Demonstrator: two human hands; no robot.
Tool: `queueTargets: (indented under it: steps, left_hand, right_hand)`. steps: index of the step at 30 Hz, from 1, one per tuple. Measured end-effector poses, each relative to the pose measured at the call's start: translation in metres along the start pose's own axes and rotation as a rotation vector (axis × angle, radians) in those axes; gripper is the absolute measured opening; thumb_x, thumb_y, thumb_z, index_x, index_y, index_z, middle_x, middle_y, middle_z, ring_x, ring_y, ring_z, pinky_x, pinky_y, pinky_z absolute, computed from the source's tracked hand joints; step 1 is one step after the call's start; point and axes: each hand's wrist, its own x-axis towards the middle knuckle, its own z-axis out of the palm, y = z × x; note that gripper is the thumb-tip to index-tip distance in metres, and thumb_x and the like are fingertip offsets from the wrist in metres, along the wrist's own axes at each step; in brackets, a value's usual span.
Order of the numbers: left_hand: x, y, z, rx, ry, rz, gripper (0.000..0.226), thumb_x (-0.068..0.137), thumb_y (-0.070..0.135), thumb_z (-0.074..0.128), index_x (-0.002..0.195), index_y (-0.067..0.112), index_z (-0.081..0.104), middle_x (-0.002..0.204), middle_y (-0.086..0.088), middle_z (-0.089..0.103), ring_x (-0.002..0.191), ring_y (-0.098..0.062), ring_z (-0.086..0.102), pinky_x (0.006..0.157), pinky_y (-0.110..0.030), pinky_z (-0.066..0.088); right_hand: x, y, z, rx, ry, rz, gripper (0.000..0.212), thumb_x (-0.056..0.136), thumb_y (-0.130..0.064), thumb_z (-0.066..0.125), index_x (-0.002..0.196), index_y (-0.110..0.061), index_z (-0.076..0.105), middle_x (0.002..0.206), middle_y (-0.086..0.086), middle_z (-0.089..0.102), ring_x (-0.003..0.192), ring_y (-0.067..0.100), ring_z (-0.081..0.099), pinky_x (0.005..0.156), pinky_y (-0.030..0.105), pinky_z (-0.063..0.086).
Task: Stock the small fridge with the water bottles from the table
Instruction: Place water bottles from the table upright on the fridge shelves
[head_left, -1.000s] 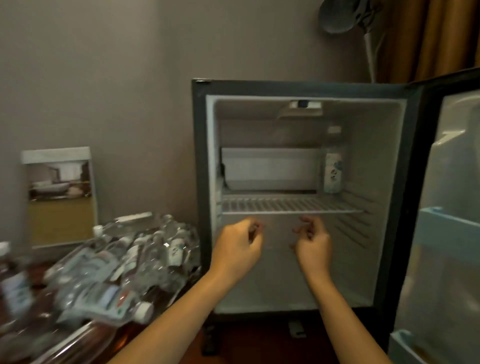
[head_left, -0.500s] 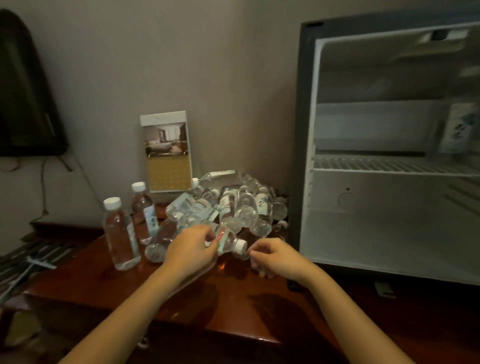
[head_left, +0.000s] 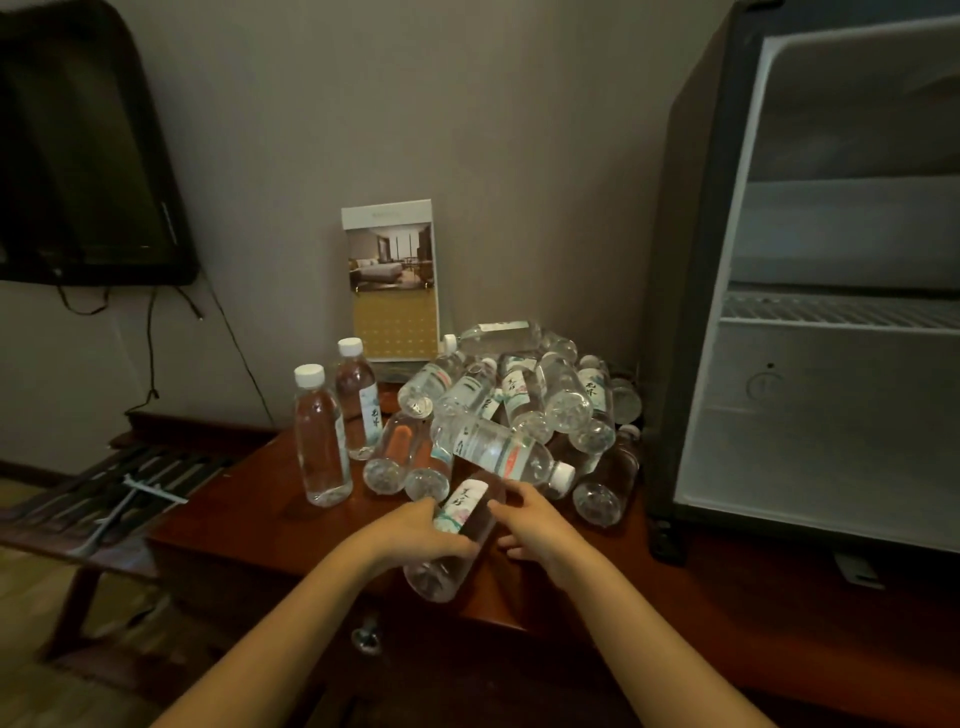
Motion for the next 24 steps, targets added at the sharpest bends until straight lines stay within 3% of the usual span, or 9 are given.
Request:
queueTargets:
  steps: [5, 10, 13, 16, 19, 24]
  left_hand:
    - [-0.01, -0.01, -0.011, 0.063, -0.024, 0.034, 0.068, 0.068, 0.033, 0.073, 0.125, 0.015, 0.039, 0.112, 0.001, 0.052, 0.094, -0.014, 0.057, 0.073, -0.025, 0.052]
    - [-0.022, -0.026, -0.018, 0.109, -0.137, 0.037, 0.07, 0.065, 0.024, 0.075, 0.124, 0.021, 0.038, 0.115, 0.002, 0.05, 0.1, -0.013, 0.053, 0.083, -0.028, 0.052]
    - [-0.025, -0.032, -0.017, 0.046, -0.139, 0.062, 0.064, 0.066, 0.02, 0.075, 0.122, 0.021, 0.043, 0.113, 0.002, 0.052, 0.097, -0.01, 0.054, 0.079, -0.023, 0.051]
    - [-0.027, -0.035, -0.013, -0.001, -0.089, 0.082, 0.063, 0.064, 0.02, 0.076, 0.12, 0.022, 0.045, 0.109, 0.005, 0.052, 0.093, -0.008, 0.054, 0.074, -0.02, 0.051]
    - [-0.026, -0.037, -0.007, 0.06, 0.022, 0.145, 0.066, 0.058, 0.026, 0.077, 0.116, 0.026, 0.045, 0.109, 0.007, 0.051, 0.093, -0.008, 0.054, 0.074, -0.021, 0.051]
    - [-0.027, -0.026, 0.002, 0.134, 0.103, 0.289, 0.075, 0.056, 0.031, 0.078, 0.121, 0.029, 0.041, 0.114, 0.011, 0.047, 0.099, -0.007, 0.051, 0.078, -0.023, 0.051]
  right_hand:
    - [-0.002, 0.001, -0.001, 0.07, 0.118, -0.047, 0.022, 0.097, -0.023, 0.048, 0.118, -0.017, 0.049, 0.083, -0.005, 0.053, 0.072, 0.011, 0.05, 0.063, 0.022, 0.041]
    - [-0.004, 0.012, -0.004, 0.292, 0.095, 0.023, 0.012, 0.096, -0.021, 0.048, 0.1, -0.015, 0.058, 0.09, -0.001, 0.062, 0.094, 0.019, 0.057, 0.088, 0.03, 0.045]
    - [-0.007, 0.014, -0.001, 0.221, 0.086, 0.019, 0.018, 0.096, -0.019, 0.048, 0.09, -0.013, 0.064, 0.086, 0.002, 0.065, 0.081, 0.015, 0.061, 0.072, 0.021, 0.048]
    - [-0.01, 0.011, -0.001, 0.247, 0.053, 0.064, 0.016, 0.095, -0.018, 0.049, 0.097, -0.012, 0.064, 0.084, 0.002, 0.066, 0.073, 0.015, 0.063, 0.062, 0.021, 0.048]
    - [-0.014, 0.008, -0.007, 0.368, 0.022, 0.092, 0.014, 0.095, -0.02, 0.052, 0.092, -0.012, 0.062, 0.083, 0.006, 0.065, 0.068, 0.019, 0.063, 0.063, 0.024, 0.05]
    - [-0.019, 0.005, -0.017, 0.408, 0.127, 0.025, 0.024, 0.089, -0.025, 0.062, 0.108, -0.013, 0.052, 0.105, 0.009, 0.061, 0.076, 0.025, 0.064, 0.063, 0.031, 0.054]
